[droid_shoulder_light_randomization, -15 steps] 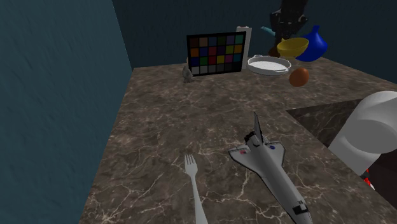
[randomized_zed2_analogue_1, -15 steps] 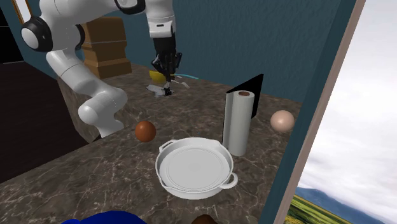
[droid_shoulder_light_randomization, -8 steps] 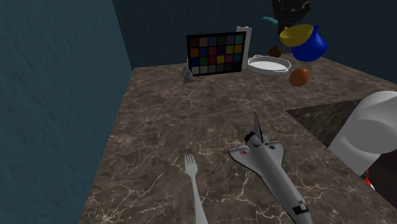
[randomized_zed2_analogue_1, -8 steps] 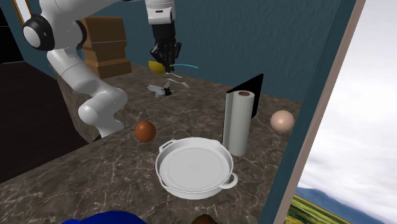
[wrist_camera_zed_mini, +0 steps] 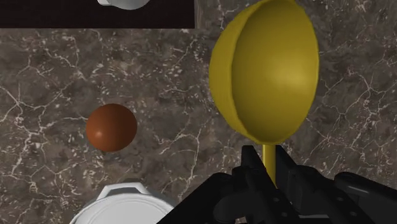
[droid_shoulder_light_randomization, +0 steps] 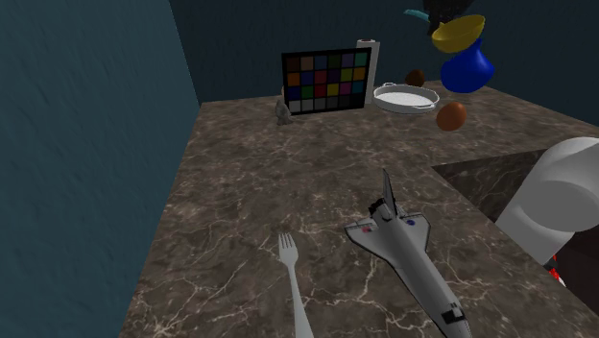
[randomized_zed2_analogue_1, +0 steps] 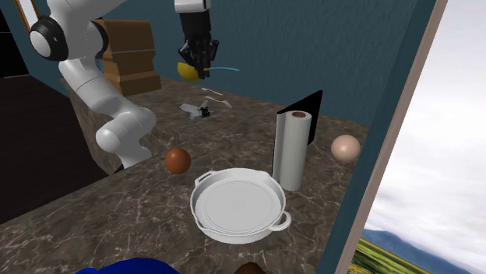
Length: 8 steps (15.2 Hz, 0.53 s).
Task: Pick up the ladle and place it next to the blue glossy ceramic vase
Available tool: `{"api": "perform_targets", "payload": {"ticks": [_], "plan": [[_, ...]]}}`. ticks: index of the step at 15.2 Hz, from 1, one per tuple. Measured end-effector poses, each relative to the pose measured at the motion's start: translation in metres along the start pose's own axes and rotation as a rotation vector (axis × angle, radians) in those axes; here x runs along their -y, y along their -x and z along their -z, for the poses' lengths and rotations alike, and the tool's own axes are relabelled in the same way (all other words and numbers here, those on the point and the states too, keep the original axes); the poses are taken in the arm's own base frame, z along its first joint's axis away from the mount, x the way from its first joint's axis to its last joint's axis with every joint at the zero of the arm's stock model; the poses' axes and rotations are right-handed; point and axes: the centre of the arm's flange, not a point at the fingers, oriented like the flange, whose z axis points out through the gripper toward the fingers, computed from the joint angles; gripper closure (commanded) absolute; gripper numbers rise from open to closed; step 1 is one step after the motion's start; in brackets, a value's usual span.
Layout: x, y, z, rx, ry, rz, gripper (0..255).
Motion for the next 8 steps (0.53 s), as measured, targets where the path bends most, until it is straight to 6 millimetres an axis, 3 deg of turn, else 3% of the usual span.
{"api": "perform_targets", "payload": {"ticks": [8], "plan": [[-0.1, -0.02, 0.018, 0.0, 0.0, -0.001, 255]]}}
